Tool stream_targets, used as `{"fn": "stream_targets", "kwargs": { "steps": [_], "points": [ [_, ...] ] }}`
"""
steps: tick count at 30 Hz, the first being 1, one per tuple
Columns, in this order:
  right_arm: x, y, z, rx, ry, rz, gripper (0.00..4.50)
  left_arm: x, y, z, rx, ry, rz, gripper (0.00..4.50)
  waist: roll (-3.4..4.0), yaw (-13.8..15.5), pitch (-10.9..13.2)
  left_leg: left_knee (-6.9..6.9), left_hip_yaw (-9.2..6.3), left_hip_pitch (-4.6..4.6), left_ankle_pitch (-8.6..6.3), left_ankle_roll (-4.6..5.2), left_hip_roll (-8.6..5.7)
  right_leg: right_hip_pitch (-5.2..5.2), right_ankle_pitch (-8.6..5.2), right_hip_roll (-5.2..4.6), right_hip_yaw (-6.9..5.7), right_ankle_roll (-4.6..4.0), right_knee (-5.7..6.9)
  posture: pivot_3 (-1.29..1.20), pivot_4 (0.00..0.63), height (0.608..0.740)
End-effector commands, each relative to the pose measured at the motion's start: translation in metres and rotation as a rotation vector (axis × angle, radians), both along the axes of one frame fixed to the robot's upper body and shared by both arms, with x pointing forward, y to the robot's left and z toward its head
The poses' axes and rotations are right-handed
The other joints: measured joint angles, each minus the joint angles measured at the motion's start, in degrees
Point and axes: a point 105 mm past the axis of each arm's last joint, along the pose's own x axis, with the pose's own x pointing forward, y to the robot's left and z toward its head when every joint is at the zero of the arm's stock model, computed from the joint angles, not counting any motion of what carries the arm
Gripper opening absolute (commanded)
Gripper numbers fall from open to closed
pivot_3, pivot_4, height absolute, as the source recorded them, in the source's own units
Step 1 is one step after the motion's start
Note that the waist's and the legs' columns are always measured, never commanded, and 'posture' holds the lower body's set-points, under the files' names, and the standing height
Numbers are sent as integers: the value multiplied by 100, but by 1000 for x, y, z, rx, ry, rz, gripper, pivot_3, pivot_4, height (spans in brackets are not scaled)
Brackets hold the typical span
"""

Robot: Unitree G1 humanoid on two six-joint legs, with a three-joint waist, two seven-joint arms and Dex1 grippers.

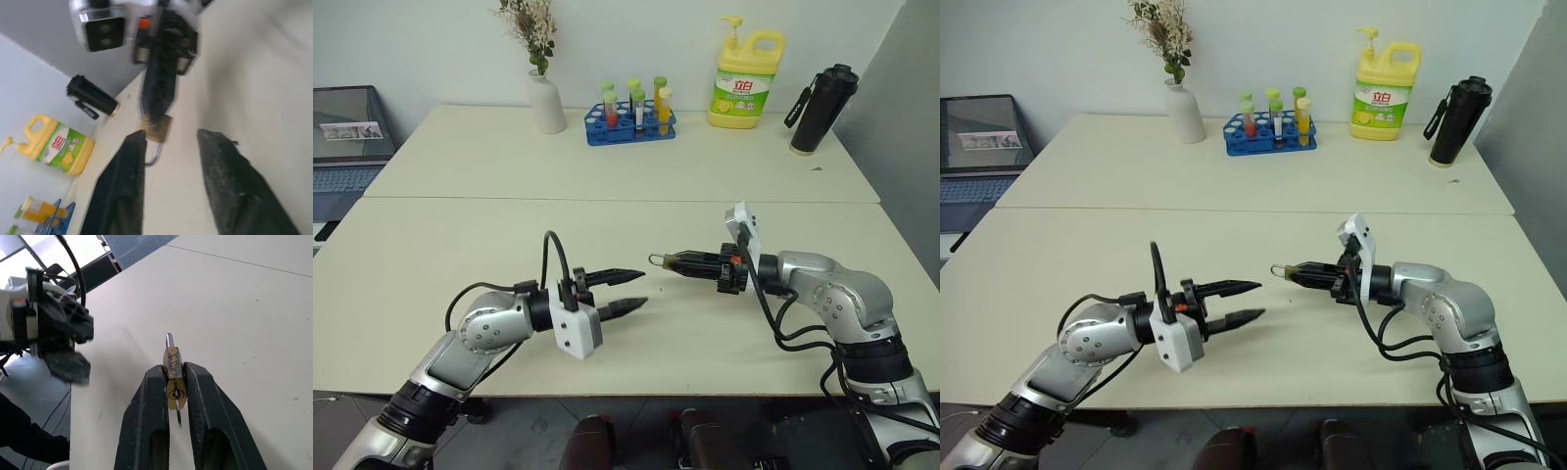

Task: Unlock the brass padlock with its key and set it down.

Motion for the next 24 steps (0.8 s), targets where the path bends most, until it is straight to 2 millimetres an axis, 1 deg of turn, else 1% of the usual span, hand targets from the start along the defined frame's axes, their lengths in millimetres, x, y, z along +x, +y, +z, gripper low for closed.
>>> {"fn": "stream_targets", "kwargs": {
  "steps": [1, 3, 4, 7, 9, 10, 11, 13, 16, 20, 24],
  "points": [
    [-1, 1, 12, 5, -64, 31, 156, 16, 11, 31, -160, 78, 93, 498, 0, 0, 0, 0, 0, 1, 0, 0, 0, 0, 0, 0, 0, 0, 0, 0, 150, 740],
    [-3, 2, 14, 7, -73, 42, 156, 24, 16, 39, -192, 99, 124, 0, 0, -1, 0, 1, -2, 0, 0, 0, 1, 0, -1, 4, -2, 1, 1, 0, 150, 740],
    [-4, 3, 15, 6, -82, 53, 156, 28, 18, 39, -199, 127, 134, 0, 0, -1, 0, 1, -2, 0, 0, 0, 0, 0, -1, 8, -1, 1, 0, 0, 150, 740],
    [-7, 5, 20, 19, -96, 83, 156, 40, 19, 31, -180, 222, 128, 0, 0, 2, 0, 0, -2, 0, 0, 0, -3, 0, -1, 23, 0, 1, -1, 0, 150, 740],
    [-10, 6, 25, 41, -87, 101, 156, 44, 14, 17, -120, 253, 101, 0, 0, 0, 0, 0, 0, 0, 0, 0, -2, 0, -1, 25, 1, 1, -2, 0, 150, 740],
    [-11, 6, 26, 47, -84, 106, 156, 46, 12, 14, -103, 260, 92, 0, 0, 0, 0, 0, 1, 1, 0, 0, -3, 0, -1, 25, 2, 1, -2, 0, 150, 740],
    [-12, 6, 27, 48, -81, 116, 156, 46, 9, 10, -107, 305, 71, 0, 0, 0, 0, 0, 1, 0, 0, 0, -3, 0, 0, 27, 2, 0, -2, 0, 150, 740],
    [-14, 7, 27, 45, -79, 127, 156, 47, 3, 6, -122, 365, 41, 0, 0, 0, 0, 0, 1, -1, 0, 0, -1, -1, 0, 27, 3, -1, -3, 0, 150, 740],
    [-22, 6, 31, 52, -65, 160, 156, 53, -6, 0, -122, 448, -14, 0, 0, 16, 0, 0, -1, -2, 0, 0, -2, -1, 1, 27, 1, -2, -2, 0, 150, 740],
    [-27, 6, 31, 52, -57, 171, 156, 51, -17, 1, -142, 512, -75, 0, 0, 7, 0, 2, -2, -3, 0, 0, -3, 0, 0, 28, 2, -1, -2, 0, 150, 740],
    [-27, 6, 32, 53, -54, 165, 156, 45, -21, -1, -143, 562, -105, 0, 0, -14, 0, 1, -2, -2, 0, 0, 0, -1, 0, 30, 5, -1, -2, 0, 150, 740]
  ]
}}
